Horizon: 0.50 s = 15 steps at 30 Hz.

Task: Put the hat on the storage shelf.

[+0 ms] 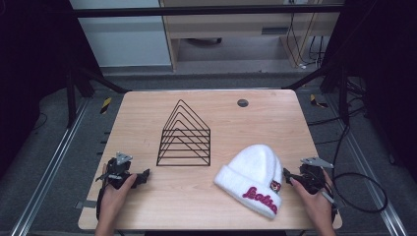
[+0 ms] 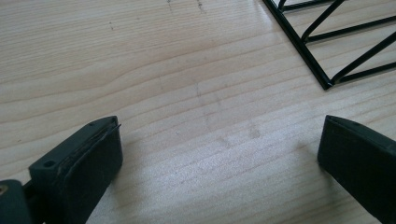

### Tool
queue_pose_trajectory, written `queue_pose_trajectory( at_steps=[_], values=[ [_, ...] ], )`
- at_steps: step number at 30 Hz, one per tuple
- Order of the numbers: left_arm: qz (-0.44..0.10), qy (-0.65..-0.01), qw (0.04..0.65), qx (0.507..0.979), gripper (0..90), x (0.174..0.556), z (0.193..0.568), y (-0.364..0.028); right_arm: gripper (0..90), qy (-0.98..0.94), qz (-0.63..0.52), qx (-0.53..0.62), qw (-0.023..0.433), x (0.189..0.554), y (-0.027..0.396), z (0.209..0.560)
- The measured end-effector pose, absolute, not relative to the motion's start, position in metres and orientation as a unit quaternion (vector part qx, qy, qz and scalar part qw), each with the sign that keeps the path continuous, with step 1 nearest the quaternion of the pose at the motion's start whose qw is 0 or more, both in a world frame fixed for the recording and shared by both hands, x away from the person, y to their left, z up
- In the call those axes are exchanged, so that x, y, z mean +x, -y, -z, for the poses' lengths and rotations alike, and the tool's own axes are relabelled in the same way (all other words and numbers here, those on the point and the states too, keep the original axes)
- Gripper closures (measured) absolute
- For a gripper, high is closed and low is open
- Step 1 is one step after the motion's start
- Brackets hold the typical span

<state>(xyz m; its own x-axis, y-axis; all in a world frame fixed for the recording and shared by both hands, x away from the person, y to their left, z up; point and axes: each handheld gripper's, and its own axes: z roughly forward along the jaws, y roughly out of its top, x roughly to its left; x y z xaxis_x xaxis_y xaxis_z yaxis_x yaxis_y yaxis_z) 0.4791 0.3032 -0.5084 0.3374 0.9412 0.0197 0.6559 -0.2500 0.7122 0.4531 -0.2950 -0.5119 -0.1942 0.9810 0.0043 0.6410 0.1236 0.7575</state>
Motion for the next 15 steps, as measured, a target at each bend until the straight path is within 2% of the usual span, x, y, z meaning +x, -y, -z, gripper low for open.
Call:
queue_pose_trajectory(
  at_steps=[15],
  values=[
    [-0.231, -0.534, 0.309, 0.752, 0.0, 0.4802, 0.5083, -0.3018, 19.0, -0.690, -0.319, 0.594, 0.263, 0.4598, 0.2908, 0.5115]
  ],
)
